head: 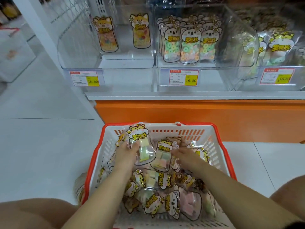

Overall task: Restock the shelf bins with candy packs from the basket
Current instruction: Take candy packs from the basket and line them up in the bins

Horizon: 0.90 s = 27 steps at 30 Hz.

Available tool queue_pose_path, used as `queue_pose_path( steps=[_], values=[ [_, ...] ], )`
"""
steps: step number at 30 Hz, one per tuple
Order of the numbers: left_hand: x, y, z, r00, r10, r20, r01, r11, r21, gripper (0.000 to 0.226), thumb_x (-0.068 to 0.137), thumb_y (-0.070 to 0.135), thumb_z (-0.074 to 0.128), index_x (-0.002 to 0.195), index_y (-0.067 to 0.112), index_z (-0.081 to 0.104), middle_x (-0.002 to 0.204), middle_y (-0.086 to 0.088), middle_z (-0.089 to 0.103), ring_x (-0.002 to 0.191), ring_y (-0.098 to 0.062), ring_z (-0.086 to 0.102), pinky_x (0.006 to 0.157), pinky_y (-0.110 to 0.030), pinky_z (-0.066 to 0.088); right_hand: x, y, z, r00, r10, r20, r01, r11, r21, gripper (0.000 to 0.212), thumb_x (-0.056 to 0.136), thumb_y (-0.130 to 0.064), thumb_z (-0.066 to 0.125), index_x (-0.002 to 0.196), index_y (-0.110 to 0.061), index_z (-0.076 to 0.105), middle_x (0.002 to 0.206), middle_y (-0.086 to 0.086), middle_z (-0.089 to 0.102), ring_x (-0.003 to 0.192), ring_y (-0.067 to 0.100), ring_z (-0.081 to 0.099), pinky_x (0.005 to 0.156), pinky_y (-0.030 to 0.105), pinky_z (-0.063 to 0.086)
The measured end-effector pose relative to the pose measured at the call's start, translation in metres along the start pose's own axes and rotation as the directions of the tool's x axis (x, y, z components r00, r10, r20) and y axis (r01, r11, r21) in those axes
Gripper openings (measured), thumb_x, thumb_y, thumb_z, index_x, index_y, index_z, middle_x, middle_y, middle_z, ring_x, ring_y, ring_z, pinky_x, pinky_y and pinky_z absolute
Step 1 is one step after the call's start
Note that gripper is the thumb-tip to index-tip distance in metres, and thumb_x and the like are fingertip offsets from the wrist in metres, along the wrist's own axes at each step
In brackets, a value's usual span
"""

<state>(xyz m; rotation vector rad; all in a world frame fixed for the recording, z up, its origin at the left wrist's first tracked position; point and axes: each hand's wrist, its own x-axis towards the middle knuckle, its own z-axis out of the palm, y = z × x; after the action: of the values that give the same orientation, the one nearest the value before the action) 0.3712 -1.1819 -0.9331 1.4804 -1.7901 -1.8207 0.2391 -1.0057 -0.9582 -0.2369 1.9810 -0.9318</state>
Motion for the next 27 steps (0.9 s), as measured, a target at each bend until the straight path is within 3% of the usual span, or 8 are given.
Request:
queue_pose_path(
  steps=[3,8,10,13,17,22,25,27],
  values=[
    [-0.003,0.001,-0.011,0.999,0.044,0.012,-0.045,0.997,0.058,0.044,0.099,0.034,0.060,0.140,0.016,0.054,0.134,0.001,0.061,0.118,-0.023,0.059,0.101,-0.040,0.045,0.013,0.015,0.010,0.995,0.075,0.072,-0.073,0.997,-0.034,0.050,0.102,-0.042,0.049,0.141,-0.012,0.050,0.145,0.007,0.044,0.125,0.028,0.049,0.105,0.044,0.043],
    [0.001,-0.010,-0.020,0.998,0.064,-0.004,-0.064,0.994,0.088,0.043,0.098,0.030,0.062,0.134,0.006,0.058,0.115,-0.017,0.069,0.089,-0.017,0.062,0.071,-0.022,0.045,0.034,0.021,0.024,0.988,0.133,0.076,-0.138,0.988,0.065,0.036,0.099,-0.031,0.058,0.132,-0.017,0.062,0.152,0.004,0.041,0.129,0.027,0.047,0.095,0.040,0.047],
    [0.006,-0.014,-0.021,0.999,0.021,0.025,-0.021,1.000,-0.002,0.052,0.095,0.025,0.067,0.142,0.009,0.052,0.112,-0.013,0.070,0.089,-0.016,0.062,0.072,-0.022,0.046,0.039,0.024,0.025,0.992,0.124,-0.014,-0.121,0.986,0.119,0.024,0.095,-0.023,0.065,0.115,-0.012,0.073,0.138,0.006,0.056,0.121,0.024,0.055,0.095,0.038,0.049],
    [0.011,-0.014,-0.019,0.999,0.008,0.042,-0.007,1.000,-0.024,0.060,0.095,0.025,0.067,0.150,0.028,0.042,0.097,-0.011,0.068,0.089,-0.017,0.064,0.071,-0.022,0.044,0.034,0.016,0.016,0.956,-0.001,-0.292,0.008,1.000,0.023,0.013,0.090,-0.020,0.072,0.097,-0.013,0.080,0.088,-0.001,0.073,0.080,0.020,0.066,0.074,0.032,0.056],
    [0.016,-0.013,-0.008,0.998,0.059,-0.008,-0.057,0.986,0.158,0.029,0.097,0.029,0.064,0.124,0.025,0.057,0.083,-0.007,0.059,0.074,-0.019,0.057,0.069,-0.030,0.045,0.016,-0.006,0.001,0.872,-0.089,-0.482,0.141,0.988,0.071,0.013,0.084,-0.005,0.069,0.091,-0.015,0.076,0.095,-0.008,0.072,0.077,0.011,0.065,0.055,0.006,0.043],
    [0.001,0.004,0.010,0.998,0.062,0.029,-0.066,0.983,0.169,0.005,0.100,0.026,0.058,0.103,0.023,0.056,0.085,-0.003,0.061,0.070,-0.016,0.054,0.062,-0.027,0.039,-0.018,-0.033,-0.009,0.814,-0.142,-0.563,0.327,0.913,0.243,0.015,0.085,-0.001,0.061,0.074,-0.009,0.066,0.063,0.005,0.067,0.057,0.017,0.057,0.051,0.016,0.045],
    [-0.016,0.022,0.027,0.992,-0.010,0.122,0.011,1.000,-0.004,0.022,0.098,0.043,0.059,0.113,0.028,0.058,0.099,0.004,0.069,0.086,-0.012,0.064,0.072,-0.028,0.047,-0.038,-0.044,-0.010,0.855,-0.104,-0.509,0.364,0.819,0.444,0.016,0.086,0.006,0.060,0.075,-0.005,0.064,0.058,0.004,0.063,0.054,0.017,0.056,0.054,0.027,0.048],
    [-0.024,0.032,0.040,0.970,-0.089,0.226,0.122,0.983,-0.136,0.061,0.078,0.075,0.063,0.118,0.029,0.067,0.114,0.004,0.073,0.106,-0.016,0.068,0.097,-0.043,0.050,-0.052,-0.048,-0.011,0.867,-0.105,-0.487,0.374,0.782,0.498,0.015,0.087,0.007,0.061,0.078,-0.004,0.065,0.060,0.006,0.063,0.056,0.018,0.057,0.058,0.031,0.051]
  ],
)
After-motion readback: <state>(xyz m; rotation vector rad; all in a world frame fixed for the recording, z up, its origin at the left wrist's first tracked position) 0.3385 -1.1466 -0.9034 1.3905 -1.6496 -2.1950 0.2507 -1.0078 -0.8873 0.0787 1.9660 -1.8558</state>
